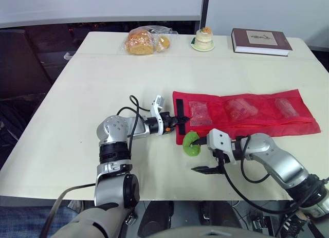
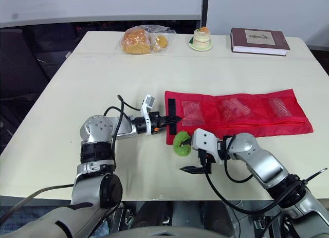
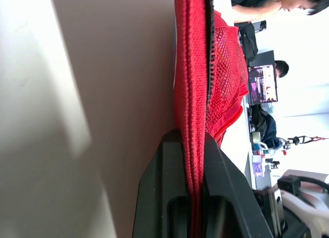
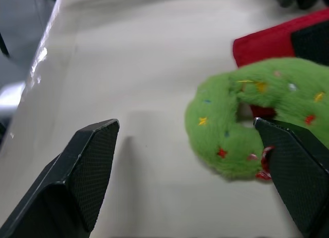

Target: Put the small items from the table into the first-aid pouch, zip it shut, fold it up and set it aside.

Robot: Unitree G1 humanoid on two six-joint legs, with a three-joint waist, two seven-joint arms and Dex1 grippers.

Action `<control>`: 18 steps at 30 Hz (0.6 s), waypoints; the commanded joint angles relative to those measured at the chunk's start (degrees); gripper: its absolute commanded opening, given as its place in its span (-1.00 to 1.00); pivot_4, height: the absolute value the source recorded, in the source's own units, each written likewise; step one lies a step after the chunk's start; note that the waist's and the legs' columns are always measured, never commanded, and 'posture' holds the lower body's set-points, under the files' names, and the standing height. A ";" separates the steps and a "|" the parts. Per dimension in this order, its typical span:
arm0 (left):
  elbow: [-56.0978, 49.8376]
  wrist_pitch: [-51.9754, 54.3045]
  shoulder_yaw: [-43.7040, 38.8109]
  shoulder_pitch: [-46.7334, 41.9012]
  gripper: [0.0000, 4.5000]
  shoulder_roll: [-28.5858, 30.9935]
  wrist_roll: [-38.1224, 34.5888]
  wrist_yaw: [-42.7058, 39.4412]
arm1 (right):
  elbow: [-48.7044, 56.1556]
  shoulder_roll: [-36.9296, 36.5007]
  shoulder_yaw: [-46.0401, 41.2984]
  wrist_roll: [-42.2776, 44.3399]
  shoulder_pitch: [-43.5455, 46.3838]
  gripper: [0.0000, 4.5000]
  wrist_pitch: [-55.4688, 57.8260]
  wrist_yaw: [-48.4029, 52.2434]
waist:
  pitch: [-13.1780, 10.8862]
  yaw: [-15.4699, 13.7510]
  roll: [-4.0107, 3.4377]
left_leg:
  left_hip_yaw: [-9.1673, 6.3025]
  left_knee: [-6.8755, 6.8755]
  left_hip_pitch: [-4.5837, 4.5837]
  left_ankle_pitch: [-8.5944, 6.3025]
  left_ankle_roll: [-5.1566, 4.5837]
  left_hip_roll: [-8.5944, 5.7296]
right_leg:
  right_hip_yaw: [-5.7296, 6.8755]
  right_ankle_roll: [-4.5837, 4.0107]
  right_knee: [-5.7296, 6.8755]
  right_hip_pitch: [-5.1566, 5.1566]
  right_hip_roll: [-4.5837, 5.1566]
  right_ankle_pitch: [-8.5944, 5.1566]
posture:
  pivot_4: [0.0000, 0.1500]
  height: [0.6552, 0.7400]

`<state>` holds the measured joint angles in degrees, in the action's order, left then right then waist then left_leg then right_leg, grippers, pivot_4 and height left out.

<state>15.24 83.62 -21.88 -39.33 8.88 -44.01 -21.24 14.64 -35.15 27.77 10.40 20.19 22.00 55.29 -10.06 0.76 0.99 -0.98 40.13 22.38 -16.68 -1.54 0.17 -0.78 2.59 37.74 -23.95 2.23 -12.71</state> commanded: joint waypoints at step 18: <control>-3.82 -7.92 7.73 6.53 -1.00 9.71 3.06 -6.63 | 10.04 10.27 -30.31 14.00 -15.88 -0.95 5.10 -18.56 | 0.01 0.17 -0.03 | -0.11 -0.21 -0.14 0.01 0.01 0.11 | -0.09 -0.11 0.08 0.02 -0.09 0.02 | 1.00 1.00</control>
<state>11.80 78.07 -14.51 -34.89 15.12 -43.87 -27.49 22.64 -25.21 3.62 21.64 5.88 26.33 39.57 -10.05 0.93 0.95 -1.09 39.89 22.22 -16.68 -1.53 0.27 -0.87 2.47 37.82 -23.92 2.14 -12.69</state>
